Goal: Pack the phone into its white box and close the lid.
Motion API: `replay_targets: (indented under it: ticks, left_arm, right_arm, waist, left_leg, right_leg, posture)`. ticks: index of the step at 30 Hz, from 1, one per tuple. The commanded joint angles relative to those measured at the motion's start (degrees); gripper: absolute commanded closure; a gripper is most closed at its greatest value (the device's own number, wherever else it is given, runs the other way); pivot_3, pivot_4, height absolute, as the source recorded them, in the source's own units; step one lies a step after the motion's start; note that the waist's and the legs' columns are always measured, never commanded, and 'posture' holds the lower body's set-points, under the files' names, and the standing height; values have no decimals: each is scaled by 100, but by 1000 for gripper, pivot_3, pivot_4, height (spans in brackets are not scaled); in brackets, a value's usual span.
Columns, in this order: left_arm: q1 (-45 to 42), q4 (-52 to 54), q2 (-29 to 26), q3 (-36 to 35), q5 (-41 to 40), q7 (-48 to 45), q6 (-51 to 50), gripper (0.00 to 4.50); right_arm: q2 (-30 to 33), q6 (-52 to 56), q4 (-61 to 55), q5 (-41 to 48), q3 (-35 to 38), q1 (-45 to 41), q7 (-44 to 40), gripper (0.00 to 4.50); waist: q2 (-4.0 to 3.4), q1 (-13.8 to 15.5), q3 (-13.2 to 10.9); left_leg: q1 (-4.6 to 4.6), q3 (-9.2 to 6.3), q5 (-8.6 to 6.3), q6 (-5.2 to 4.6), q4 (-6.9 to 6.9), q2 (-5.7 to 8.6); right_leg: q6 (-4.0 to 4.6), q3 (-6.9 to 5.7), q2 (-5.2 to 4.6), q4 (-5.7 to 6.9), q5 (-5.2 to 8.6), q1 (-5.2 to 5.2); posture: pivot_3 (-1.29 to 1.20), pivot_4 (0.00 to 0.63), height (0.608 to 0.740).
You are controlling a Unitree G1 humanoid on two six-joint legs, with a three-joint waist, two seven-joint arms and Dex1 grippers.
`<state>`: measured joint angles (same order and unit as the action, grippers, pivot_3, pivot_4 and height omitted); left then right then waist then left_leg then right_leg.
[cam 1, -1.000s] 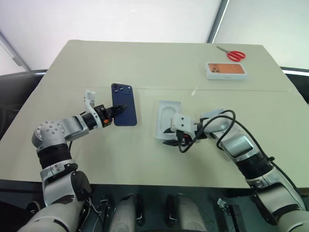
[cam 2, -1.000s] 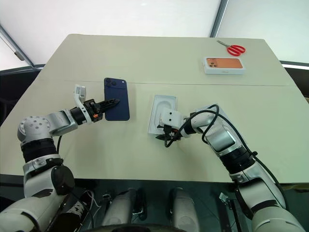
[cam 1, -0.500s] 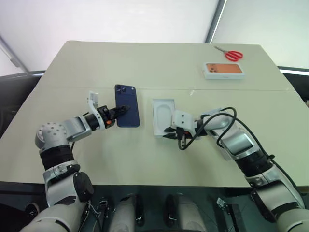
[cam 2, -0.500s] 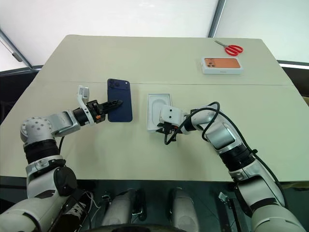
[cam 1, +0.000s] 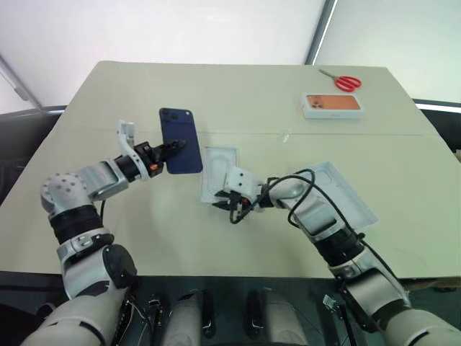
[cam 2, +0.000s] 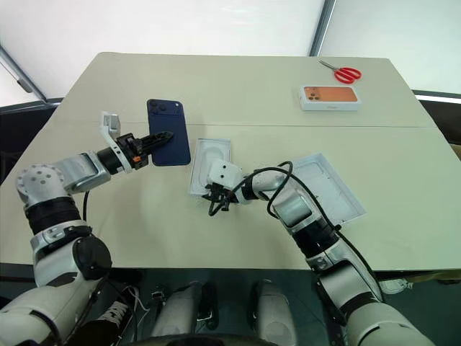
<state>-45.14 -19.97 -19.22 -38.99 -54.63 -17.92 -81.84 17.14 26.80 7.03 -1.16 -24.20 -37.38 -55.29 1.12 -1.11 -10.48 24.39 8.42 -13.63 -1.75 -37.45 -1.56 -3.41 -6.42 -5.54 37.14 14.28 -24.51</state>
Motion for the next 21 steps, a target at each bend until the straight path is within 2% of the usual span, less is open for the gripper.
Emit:
replay_targets:
  ticks: [1, 6, 10, 13, 21]
  left_arm:
    - [-21, 273, 82, 113, -233, -108, -8, 4500]
    - [80, 285, 206, 312, -223, -180, 20, 4500]
    - [145, 266, 342, 771, -88, -334, 91, 4500]
    - [188, 115, 389, 994, 26, -430, 235, 4500]
    - [94, -467, 338, 1544, 403, -839, 602, 4500]
  right_arm:
    - [53, 114, -132, 143, 125, -117, -73, 1296]
    - [414, 569, -730, 615, 527, -88, -374, 1296]
    - [1649, 1110, -1625, 1220, 842, 249, -1285, 1296]
    - [2164, 1129, -1628, 1311, 1032, 361, -1381, 1296]
    - [2088, 909, -1092, 1123, 1183, 281, -705, 1296]
  waist:
    - [1, 22, -1]
    - [2, 26, -1]
    - [6, 51, -3]
    - [7, 38, -4]
    - [8, 38, -5]
  left_leg:
    - [2, 0, 0, 0, -1, 1]
    - [4, -1, -1, -1, -1, 6]
    - [5, -4, -3, -5, -2, 10]
    - [6, -5, -6, -8, -7, 8]
    - [7, -4, -1, -4, -3, -3]
  right_leg:
    - [0, -1, -1, -1, 0, 0]
    - [0, -1, -4, -2, 0, 0]
    - [-1, -3, -8, -7, 0, 3]
    - [0, -3, -7, -7, 0, 4]
    - [3, -3, 2, -6, 1, -3]
  posture:
    - [0, 150, 738]
    - [0, 150, 738]
    - [0, 150, 738]
    - [0, 150, 738]
    - [0, 150, 738]
